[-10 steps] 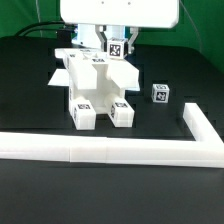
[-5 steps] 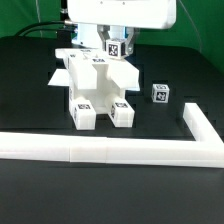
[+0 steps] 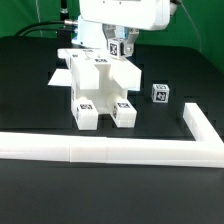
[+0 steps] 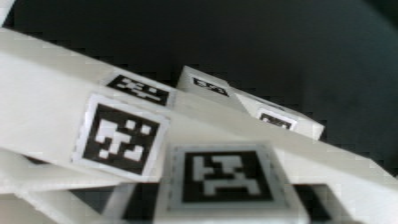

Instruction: Assemble chair

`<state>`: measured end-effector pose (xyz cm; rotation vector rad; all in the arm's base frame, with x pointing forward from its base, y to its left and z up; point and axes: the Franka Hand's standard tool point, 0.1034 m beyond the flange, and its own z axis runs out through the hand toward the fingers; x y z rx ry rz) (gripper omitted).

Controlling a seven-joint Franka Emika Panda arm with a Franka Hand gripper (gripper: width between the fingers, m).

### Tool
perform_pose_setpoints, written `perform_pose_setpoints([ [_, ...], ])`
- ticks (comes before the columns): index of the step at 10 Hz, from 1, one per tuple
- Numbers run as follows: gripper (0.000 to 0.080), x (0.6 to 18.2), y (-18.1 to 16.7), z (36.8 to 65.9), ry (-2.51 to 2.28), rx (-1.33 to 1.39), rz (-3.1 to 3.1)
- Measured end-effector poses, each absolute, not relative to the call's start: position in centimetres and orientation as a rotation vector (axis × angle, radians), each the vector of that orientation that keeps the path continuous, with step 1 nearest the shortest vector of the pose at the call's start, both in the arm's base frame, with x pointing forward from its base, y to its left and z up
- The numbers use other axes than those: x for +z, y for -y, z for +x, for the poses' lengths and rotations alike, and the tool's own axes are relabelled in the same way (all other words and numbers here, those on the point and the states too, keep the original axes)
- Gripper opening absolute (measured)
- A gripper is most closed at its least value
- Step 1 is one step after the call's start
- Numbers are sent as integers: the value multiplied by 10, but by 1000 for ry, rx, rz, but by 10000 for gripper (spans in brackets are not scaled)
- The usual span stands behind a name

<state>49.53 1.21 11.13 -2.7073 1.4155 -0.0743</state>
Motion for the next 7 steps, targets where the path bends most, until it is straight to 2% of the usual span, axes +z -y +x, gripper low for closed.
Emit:
perform_pose_setpoints([
  [1,403,111,-12,495,-1403,-75,-2714],
  [2,543,111,-12,495,-1364,-76,-2734],
  [3,543,112,-13,497,-1311,-81,-2763],
  [4,628,112,-13,497,-1220,-86,-2805],
  [7,648,112,-12,497,-884,-100,-2936],
])
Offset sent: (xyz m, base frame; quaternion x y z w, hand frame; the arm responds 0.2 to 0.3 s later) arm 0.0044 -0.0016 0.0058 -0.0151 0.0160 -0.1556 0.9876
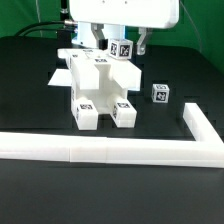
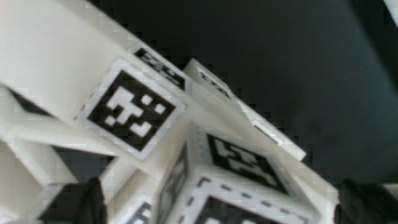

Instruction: Assemble chair

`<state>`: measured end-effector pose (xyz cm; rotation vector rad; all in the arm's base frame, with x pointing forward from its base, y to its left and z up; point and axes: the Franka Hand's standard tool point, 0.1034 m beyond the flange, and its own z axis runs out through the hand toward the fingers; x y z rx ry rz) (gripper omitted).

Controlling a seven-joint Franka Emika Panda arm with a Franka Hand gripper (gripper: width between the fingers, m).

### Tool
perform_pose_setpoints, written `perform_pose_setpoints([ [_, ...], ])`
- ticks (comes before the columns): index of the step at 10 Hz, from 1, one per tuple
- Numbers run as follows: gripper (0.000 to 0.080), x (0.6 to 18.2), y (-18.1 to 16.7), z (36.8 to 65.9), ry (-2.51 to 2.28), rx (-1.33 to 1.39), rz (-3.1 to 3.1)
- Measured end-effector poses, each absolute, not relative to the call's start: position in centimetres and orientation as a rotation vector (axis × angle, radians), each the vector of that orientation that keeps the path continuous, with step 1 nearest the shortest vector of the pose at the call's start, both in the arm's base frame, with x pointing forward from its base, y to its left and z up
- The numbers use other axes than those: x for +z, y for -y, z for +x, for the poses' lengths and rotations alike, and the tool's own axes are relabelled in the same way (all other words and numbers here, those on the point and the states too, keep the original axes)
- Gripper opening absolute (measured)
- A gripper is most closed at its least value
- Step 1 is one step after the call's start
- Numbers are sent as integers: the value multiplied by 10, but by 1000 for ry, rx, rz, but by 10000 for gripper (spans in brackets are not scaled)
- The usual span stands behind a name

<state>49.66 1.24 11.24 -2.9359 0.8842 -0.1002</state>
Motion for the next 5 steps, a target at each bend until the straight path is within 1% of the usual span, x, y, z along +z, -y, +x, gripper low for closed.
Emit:
perform_pose_setpoints([
  [5,649,113,-16,499,-189,-148,-3092],
])
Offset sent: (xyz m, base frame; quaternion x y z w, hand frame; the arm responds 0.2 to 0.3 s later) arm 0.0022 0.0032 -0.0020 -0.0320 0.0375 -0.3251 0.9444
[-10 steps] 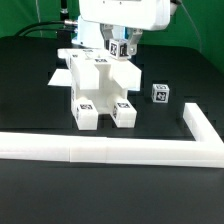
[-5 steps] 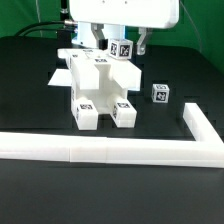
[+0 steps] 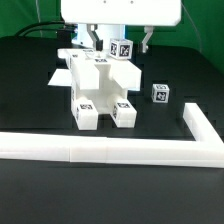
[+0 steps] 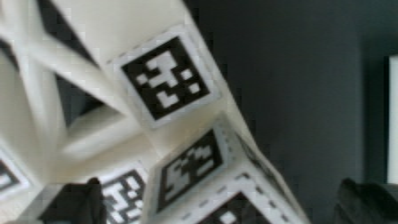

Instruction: Assemble chair

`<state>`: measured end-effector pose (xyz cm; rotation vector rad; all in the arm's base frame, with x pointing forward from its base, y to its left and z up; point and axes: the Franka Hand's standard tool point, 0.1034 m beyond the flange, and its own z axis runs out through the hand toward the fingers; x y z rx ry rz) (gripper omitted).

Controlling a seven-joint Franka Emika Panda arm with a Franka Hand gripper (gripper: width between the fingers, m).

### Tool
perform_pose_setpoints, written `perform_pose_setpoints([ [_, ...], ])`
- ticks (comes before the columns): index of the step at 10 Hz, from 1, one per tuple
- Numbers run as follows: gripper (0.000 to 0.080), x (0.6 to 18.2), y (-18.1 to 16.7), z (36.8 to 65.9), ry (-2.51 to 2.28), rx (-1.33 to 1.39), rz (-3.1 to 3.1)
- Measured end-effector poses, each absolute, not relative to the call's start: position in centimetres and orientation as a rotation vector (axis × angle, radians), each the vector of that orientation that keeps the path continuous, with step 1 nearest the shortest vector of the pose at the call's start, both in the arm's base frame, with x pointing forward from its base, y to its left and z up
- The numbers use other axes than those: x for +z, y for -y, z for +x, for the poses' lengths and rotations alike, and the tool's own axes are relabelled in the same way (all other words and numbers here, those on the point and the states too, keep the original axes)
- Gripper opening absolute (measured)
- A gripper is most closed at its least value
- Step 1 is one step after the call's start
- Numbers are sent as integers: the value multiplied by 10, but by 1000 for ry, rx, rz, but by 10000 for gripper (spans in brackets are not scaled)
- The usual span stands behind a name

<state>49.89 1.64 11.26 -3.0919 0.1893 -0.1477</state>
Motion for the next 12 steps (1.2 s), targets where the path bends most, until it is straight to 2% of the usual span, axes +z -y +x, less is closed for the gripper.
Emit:
perform_pose_setpoints([
  [7,649,111,-13,498,427,-160,-3103],
  [10,262,111,-14,498,376,-159,-3108],
  [12,266,111,-14,498,182,-159,-3116],
])
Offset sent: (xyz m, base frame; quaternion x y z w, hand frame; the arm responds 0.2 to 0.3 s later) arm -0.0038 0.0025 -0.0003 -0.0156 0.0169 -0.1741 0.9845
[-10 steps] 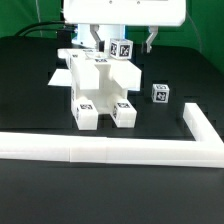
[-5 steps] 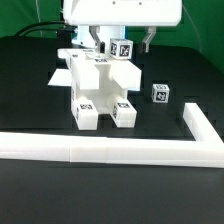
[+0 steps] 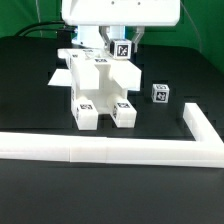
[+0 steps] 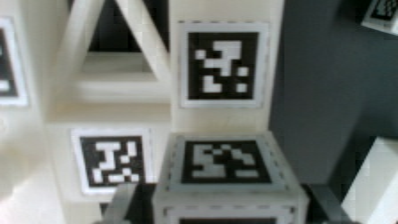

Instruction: Assemble chair

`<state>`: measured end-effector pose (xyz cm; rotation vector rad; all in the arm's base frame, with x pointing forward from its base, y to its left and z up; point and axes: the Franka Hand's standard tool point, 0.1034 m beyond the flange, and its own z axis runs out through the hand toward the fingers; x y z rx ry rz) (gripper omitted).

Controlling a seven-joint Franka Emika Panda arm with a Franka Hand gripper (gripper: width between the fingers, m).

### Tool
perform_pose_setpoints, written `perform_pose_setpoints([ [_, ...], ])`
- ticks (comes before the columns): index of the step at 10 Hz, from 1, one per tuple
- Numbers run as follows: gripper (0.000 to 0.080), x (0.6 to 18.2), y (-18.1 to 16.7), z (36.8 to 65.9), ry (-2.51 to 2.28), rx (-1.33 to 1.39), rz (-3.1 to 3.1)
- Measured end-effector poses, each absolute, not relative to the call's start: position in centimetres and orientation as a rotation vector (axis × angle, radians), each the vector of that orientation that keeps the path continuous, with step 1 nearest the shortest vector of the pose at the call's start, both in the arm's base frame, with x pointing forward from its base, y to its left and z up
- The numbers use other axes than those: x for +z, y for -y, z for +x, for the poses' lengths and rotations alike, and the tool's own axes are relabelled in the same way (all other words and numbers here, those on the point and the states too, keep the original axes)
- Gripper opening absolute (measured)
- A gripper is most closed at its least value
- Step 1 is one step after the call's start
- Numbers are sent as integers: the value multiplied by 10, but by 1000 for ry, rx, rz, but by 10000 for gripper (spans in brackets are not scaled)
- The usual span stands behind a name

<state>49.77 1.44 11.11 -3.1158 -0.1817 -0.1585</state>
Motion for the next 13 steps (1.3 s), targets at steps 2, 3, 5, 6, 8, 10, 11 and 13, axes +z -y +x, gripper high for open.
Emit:
perform_pose_setpoints([
  [2,266,111,-14,498,9,-157,-3114],
  [3,266,111,-14,497,-150,-155,-3102],
  [5,266,110,-14,497,-345,-159,-3080],
  [6,266,110,-14,498,-488,-170,-3052],
  [8,268,110,-14,498,-668,-175,-3011],
  [10,268,110,-18,498,-959,-165,-2919],
  [11,268,110,-19,498,-1066,-164,-2878],
  [13,268,110,-19,498,-1181,-156,-2821],
])
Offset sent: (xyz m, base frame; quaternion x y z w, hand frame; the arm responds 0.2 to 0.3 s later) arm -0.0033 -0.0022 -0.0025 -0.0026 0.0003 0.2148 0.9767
